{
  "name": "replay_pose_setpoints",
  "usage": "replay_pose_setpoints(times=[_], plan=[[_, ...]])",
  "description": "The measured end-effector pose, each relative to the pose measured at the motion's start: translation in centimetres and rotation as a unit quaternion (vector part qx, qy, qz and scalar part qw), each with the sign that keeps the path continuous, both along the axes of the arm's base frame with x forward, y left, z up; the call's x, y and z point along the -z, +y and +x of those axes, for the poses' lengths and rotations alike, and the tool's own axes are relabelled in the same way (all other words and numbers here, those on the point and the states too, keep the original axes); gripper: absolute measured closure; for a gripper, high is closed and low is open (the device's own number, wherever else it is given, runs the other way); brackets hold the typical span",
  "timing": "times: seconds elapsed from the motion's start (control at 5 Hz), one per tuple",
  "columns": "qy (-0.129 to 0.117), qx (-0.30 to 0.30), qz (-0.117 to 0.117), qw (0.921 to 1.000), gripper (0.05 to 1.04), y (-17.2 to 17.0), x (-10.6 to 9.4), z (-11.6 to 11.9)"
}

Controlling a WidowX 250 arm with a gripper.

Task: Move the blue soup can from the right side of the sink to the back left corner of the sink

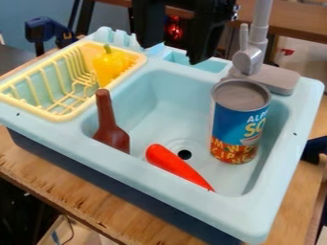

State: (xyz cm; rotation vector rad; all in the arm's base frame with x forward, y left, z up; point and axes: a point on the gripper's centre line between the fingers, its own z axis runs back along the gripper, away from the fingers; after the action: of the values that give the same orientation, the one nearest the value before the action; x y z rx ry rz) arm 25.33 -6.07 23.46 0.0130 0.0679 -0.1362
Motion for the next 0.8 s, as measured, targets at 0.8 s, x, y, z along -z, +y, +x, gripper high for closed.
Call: replay_pose_setpoints(times=[0.8], plan=[[-0.024, 0.053, 0.004, 0.9983, 0.082, -6.2, 1.6, 1.8]])
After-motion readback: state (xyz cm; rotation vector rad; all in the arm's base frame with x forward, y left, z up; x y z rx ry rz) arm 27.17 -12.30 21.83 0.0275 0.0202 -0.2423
